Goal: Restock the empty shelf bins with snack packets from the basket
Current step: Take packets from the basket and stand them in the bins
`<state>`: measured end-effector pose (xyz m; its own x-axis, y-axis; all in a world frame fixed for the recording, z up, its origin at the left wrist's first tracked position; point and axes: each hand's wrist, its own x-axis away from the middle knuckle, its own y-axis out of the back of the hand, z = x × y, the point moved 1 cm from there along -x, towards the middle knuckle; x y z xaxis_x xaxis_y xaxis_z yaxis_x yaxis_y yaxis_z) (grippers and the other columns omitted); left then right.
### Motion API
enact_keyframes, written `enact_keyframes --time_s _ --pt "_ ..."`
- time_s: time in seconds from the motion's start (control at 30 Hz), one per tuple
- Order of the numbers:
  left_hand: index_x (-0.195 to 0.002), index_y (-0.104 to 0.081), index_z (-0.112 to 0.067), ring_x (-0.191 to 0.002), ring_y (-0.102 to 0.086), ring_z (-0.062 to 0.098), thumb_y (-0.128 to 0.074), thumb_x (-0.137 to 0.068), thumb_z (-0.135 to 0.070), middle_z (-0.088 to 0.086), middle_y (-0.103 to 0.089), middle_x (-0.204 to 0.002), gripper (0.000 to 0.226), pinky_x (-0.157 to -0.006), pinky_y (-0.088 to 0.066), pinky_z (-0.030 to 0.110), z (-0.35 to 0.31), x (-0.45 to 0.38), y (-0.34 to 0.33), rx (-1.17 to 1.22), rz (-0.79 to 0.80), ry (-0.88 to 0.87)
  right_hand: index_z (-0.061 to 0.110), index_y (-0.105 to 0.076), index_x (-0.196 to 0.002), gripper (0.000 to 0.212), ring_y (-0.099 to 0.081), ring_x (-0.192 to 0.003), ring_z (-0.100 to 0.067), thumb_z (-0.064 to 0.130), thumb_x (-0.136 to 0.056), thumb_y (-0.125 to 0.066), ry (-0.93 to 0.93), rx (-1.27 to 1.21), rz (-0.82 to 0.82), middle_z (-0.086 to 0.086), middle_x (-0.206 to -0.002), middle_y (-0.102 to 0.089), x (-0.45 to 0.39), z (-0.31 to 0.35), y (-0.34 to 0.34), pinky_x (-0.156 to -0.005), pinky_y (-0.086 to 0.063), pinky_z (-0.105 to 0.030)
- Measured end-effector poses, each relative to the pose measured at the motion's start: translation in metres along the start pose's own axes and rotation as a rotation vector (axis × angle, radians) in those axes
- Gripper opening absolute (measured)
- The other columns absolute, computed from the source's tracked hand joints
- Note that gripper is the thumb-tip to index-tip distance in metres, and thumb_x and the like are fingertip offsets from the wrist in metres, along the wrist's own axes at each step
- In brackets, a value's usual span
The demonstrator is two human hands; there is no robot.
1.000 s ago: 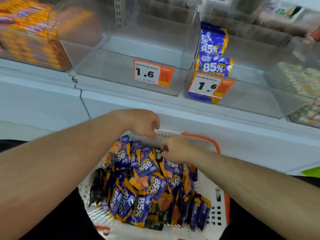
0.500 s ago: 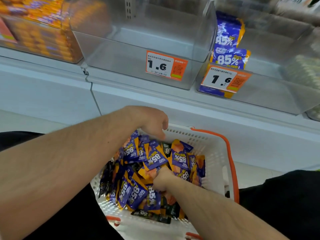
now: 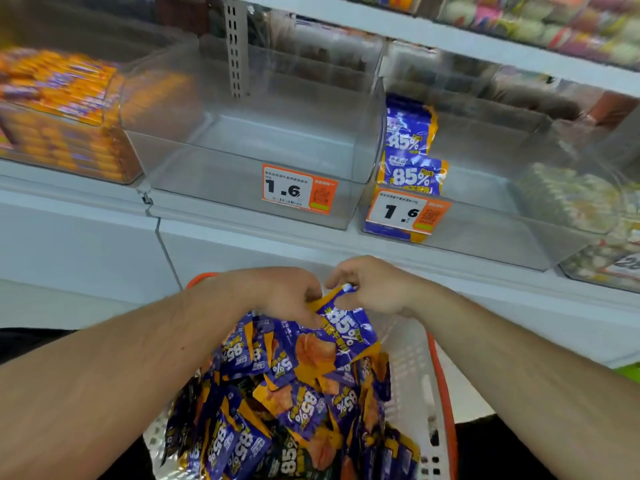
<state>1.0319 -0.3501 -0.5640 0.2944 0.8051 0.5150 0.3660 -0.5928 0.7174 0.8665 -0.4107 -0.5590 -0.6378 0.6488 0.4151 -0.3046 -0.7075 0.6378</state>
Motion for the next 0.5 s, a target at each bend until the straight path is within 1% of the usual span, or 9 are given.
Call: enact_keyframes --time_s 0.03,0.1,0.17,0.2,0.27,0.37,0.43,0.47,0.5 --pt "-0.095 -0.061 -0.01 -0.076 -0.055 0.02 -0.069 -0.085 -0.042 0.006 -0.059 -0.086 0.035 -0.073 -0.042 0.034 -0.002 0.001 0.001 0.059 -0.024 -0.008 0.02 -0.064 -0.101 0.027 -0.061 -0.088 -0.013 0.002 -0.083 -0.073 0.025 -0.065 -0.029 -0.009 -0.107 -0.068 0.004 0.005 0.007 -0.082 -0.048 -0.028" --pt "-0.09 -0.063 -0.009 -0.066 -0.053 0.014 -0.073 -0.084 -0.031 0.005 -0.063 -0.077 0.025 -0.065 -0.04 0.029 -0.006 0.003 0.004 0.199 -0.085 -0.02 0.019 -0.066 -0.099 0.026 -0.054 -0.074 -0.015 0.002 -0.082 -0.075 0.065 -0.132 -0.115 -0.013 -0.087 -0.063 0.011 0.013 0.018 -0.073 -0.045 -0.03" --pt "-0.081 -0.064 -0.016 -0.063 -0.058 0.009 -0.075 -0.082 -0.022 -0.005 -0.067 -0.072 0.013 -0.062 -0.045 0.026 -0.008 0.004 0.009 0.34 -0.167 -0.04 0.022 -0.067 -0.095 0.023 -0.056 -0.072 -0.014 0.006 -0.081 -0.077 0.077 -0.17 -0.191 -0.01 -0.083 -0.063 0.016 0.02 0.029 -0.071 -0.047 -0.031" --pt "-0.08 -0.064 -0.019 -0.068 -0.062 0.009 -0.077 -0.081 -0.02 -0.007 -0.07 -0.075 0.012 -0.066 -0.05 0.028 -0.008 0.005 0.011 0.409 -0.208 -0.05 0.022 -0.067 -0.093 0.021 -0.059 -0.072 -0.014 0.007 -0.082 -0.077 0.076 -0.202 -0.215 -0.008 -0.084 -0.067 0.018 0.023 0.035 -0.07 -0.05 -0.031" --pt "-0.084 -0.067 -0.02 -0.077 -0.068 0.012 -0.079 -0.08 -0.016 -0.004 -0.074 -0.084 0.014 -0.078 -0.055 0.034 -0.006 0.004 0.015 0.554 -0.295 -0.051 0.019 -0.066 -0.09 0.017 -0.063 -0.069 -0.012 0.008 -0.082 -0.077 0.077 -0.273 -0.27 -0.004 -0.078 -0.069 0.023 0.027 0.049 -0.067 -0.051 -0.029" --pt "-0.093 -0.071 -0.017 -0.087 -0.072 0.017 -0.076 -0.082 -0.01 -0.002 -0.076 -0.09 0.014 -0.086 -0.056 0.037 -0.007 0.005 0.019 0.768 -0.446 -0.068 0.013 -0.065 -0.089 0.014 -0.058 -0.058 -0.005 0.006 -0.083 -0.075 0.067 -0.396 -0.388 0.0 -0.07 -0.064 0.032 0.027 0.066 -0.057 -0.045 -0.019" --pt "-0.099 -0.071 -0.017 -0.089 -0.073 0.017 -0.072 -0.085 -0.007 -0.002 -0.076 -0.092 0.017 -0.086 -0.056 0.036 -0.013 0.006 0.02 0.907 -0.52 -0.097 0.013 -0.065 -0.092 0.012 -0.055 -0.051 0.001 0.004 -0.086 -0.071 0.053 -0.481 -0.392 0.005 -0.066 -0.065 0.035 0.027 0.067 -0.05 -0.041 -0.013" --pt "-0.1 -0.071 -0.018 -0.088 -0.073 0.015 -0.07 -0.086 -0.007 -0.003 -0.076 -0.092 0.017 -0.084 -0.056 0.034 -0.016 0.007 0.021 0.954 -0.546 -0.111 0.014 -0.066 -0.092 0.012 -0.053 -0.047 0.003 0.003 -0.088 -0.069 0.046 -0.518 -0.379 0.008 -0.063 -0.065 0.035 0.026 0.065 -0.046 -0.039 -0.012" --pt "-0.1 -0.071 -0.019 -0.087 -0.073 0.014 -0.07 -0.087 -0.008 -0.004 -0.076 -0.092 0.017 -0.081 -0.057 0.032 -0.02 0.007 0.021 0.987 -0.569 -0.121 0.014 -0.066 -0.092 0.011 -0.051 -0.044 0.003 0.003 -0.09 -0.067 0.036 -0.549 -0.37 0.008 -0.064 -0.065 0.035 0.025 0.062 -0.044 -0.037 -0.012"
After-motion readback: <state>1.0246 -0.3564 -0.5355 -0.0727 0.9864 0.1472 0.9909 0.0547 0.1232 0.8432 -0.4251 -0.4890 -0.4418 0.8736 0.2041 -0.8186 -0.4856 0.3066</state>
